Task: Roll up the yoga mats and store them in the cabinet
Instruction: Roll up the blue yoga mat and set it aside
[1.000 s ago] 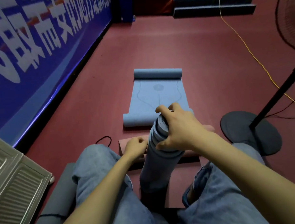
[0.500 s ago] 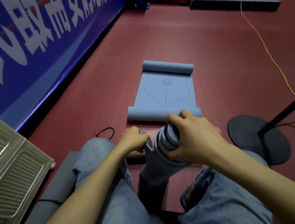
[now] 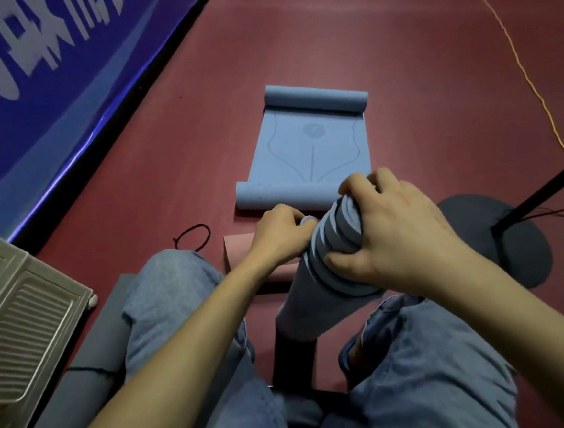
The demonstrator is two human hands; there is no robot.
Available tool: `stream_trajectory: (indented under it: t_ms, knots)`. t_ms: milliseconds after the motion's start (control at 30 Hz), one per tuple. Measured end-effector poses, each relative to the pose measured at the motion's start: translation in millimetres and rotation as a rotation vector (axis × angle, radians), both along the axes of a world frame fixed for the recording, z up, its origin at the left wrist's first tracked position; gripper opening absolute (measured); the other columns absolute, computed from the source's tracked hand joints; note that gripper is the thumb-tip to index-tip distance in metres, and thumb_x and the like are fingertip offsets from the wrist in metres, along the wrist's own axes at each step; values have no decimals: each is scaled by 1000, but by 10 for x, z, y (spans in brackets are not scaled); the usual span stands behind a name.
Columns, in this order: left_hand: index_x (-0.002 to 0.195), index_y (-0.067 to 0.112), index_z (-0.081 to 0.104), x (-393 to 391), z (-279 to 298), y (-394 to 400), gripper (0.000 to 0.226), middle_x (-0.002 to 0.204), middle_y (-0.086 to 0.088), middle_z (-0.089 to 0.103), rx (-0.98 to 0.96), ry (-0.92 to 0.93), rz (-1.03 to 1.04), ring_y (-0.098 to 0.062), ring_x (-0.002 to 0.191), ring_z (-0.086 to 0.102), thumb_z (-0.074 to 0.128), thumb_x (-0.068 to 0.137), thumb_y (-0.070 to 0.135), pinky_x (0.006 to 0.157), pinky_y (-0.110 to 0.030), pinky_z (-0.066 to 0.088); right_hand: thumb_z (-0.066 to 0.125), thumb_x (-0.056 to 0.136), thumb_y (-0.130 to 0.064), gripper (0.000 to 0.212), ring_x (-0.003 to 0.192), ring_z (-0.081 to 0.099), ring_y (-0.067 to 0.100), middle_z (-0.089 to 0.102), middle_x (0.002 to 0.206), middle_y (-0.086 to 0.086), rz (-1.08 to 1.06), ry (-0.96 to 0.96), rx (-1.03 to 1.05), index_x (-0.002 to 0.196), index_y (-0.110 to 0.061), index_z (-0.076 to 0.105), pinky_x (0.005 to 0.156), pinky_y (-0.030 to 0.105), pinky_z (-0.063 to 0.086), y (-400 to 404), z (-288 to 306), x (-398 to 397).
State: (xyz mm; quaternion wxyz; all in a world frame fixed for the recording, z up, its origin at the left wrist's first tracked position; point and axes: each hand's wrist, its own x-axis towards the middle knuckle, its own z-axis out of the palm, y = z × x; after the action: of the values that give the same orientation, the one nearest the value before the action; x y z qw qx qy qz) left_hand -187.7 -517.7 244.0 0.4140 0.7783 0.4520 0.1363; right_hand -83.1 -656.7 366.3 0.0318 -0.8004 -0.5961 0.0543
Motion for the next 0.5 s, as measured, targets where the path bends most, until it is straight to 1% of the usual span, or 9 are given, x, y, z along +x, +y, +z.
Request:
stream_trajectory:
  t_ms: [67, 133, 167, 200, 267, 300, 367, 433, 500]
  knots:
    - [57, 14, 40, 37, -9, 39, 40, 49, -1, 40, -19, -8, 22, -15, 53, 33, 56, 87, 33, 54, -32, 27, 68, 71, -65, 80, 103, 46, 30, 42, 124, 4, -5, 20, 8, 135, -25, 41, 85, 40, 46, 112, -34, 83]
    - [57, 15, 43, 40, -32, 74, 41, 51, -1, 46, -59, -16, 29, -16, 54, 41, 56, 89, 37, 57, -32, 35, 69, 72, -66, 87, 120, 47, 34, 39, 139, 5, 2, 54, 10, 143, -28, 36, 97, 43, 47, 187, -62, 128]
    - [56, 16, 46, 22, -44, 92, 43, 51, 0, 49, -96, -40, 28, -17, 54, 45, 57, 91, 38, 57, -31, 41, 70, 72, -66, 90, 122, 48, 35, 37, 145, 5, 0, 71, 3, 146, -29, 34, 100, 43, 46, 205, -68, 138]
    - [56, 14, 49, -4, -52, 108, 44, 53, -3, 52, -141, -74, 29, -18, 54, 49, 58, 92, 38, 57, -31, 49, 70, 73, -66, 90, 120, 51, 36, 36, 146, 5, -11, 86, -9, 146, -30, 33, 99, 43, 47, 212, -74, 143]
    - [62, 2, 54, -57, -61, 123, 47, 58, -13, 57, -179, -116, 35, -21, 56, 58, 58, 94, 37, 60, -42, 62, 71, 72, -68, 82, 104, 58, 34, 43, 132, 3, -51, 107, -26, 137, -31, 38, 86, 40, 50, 197, -80, 138]
    - [64, 0, 54, -83, -70, 120, 45, 57, -13, 58, -154, -114, 46, -20, 56, 63, 57, 94, 33, 62, -45, 63, 71, 72, -68, 75, 96, 59, 32, 46, 121, 1, -75, 112, -26, 129, -31, 41, 78, 37, 47, 177, -71, 129]
    - [56, 10, 48, -118, -92, 77, 41, 48, 0, 49, -44, -79, 90, -15, 49, 58, 54, 93, 26, 59, -43, 56, 70, 70, -69, 66, 84, 54, 28, 48, 107, -2, -114, 103, -13, 117, -31, 43, 72, 34, 40, 120, -52, 110]
    - [56, 12, 43, -114, -116, 21, 39, 46, 1, 43, 25, -68, 110, -16, 48, 44, 54, 89, 30, 55, -47, 50, 67, 72, -71, 65, 85, 51, 28, 45, 107, -3, -109, 71, -16, 115, -30, 40, 72, 35, 38, 74, -48, 52]
    - [62, 13, 48, -97, -165, -10, 39, 51, -7, 45, 12, -64, 110, -19, 55, 40, 53, 86, 43, 59, -51, 54, 61, 77, -73, 67, 100, 52, 28, 42, 115, -1, -84, 49, -12, 122, -29, 37, 77, 36, 38, 77, -150, -29]
